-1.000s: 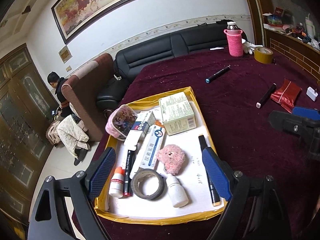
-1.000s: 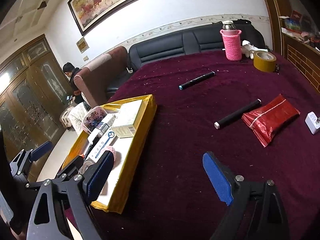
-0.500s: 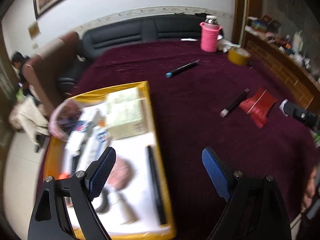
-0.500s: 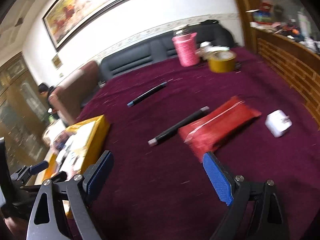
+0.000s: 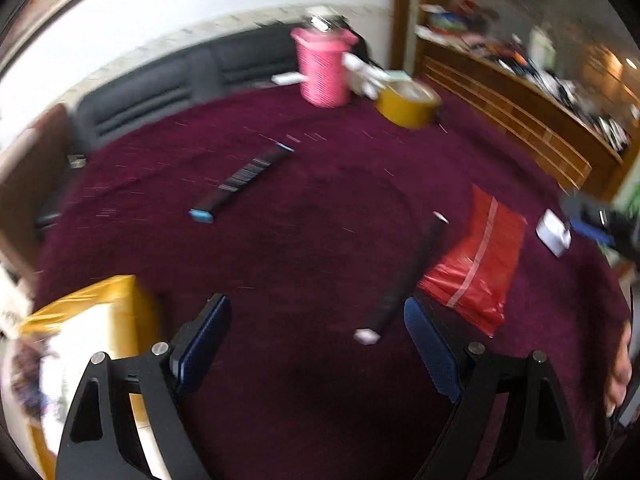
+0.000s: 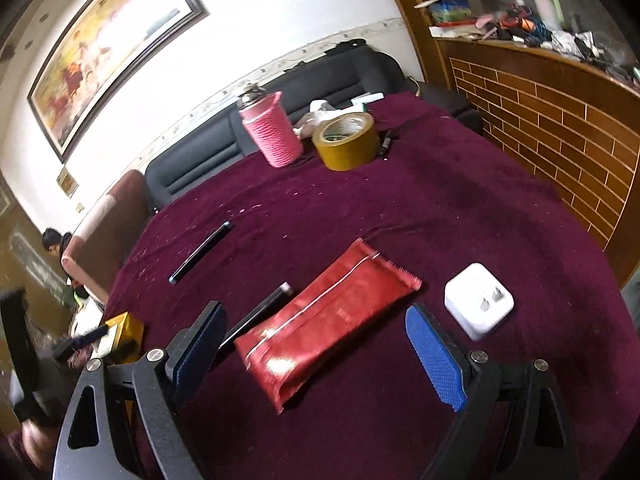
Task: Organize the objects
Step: 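Reach to the black marker beside the red packet and grasp it with the left gripper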
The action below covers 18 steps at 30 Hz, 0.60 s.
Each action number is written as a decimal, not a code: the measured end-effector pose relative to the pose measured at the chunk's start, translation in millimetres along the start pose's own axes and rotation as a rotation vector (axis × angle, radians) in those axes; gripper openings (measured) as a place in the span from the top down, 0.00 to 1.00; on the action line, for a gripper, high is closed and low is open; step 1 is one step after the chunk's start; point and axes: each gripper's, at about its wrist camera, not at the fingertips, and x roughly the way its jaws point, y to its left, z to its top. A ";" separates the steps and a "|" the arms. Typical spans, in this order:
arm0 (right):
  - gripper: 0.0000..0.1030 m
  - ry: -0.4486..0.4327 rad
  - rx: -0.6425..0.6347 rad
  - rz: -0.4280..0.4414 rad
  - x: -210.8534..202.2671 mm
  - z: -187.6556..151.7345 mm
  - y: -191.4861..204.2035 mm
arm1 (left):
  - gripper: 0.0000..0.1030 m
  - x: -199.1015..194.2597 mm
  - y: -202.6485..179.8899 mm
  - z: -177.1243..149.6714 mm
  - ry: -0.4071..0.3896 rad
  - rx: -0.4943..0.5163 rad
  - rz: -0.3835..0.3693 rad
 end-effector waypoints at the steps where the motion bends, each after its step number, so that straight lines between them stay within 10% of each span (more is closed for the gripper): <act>1: 0.09 0.004 0.009 0.001 5.9 2.1 -3.4 | 0.15 8.3 -4.6 1.4 0.012 0.013 -0.004; 14: 0.09 -0.143 0.198 0.015 -3.0 15.4 -70.3 | 0.15 72.0 -42.2 9.2 0.023 0.169 0.012; 16: 0.09 -0.157 0.227 0.011 -6.2 16.9 -78.9 | 0.25 73.3 -42.9 11.1 0.026 0.152 -0.019; 18: 0.09 -0.161 0.249 -0.002 -7.8 17.1 -85.6 | 0.63 71.5 -44.4 11.2 0.047 0.118 -0.110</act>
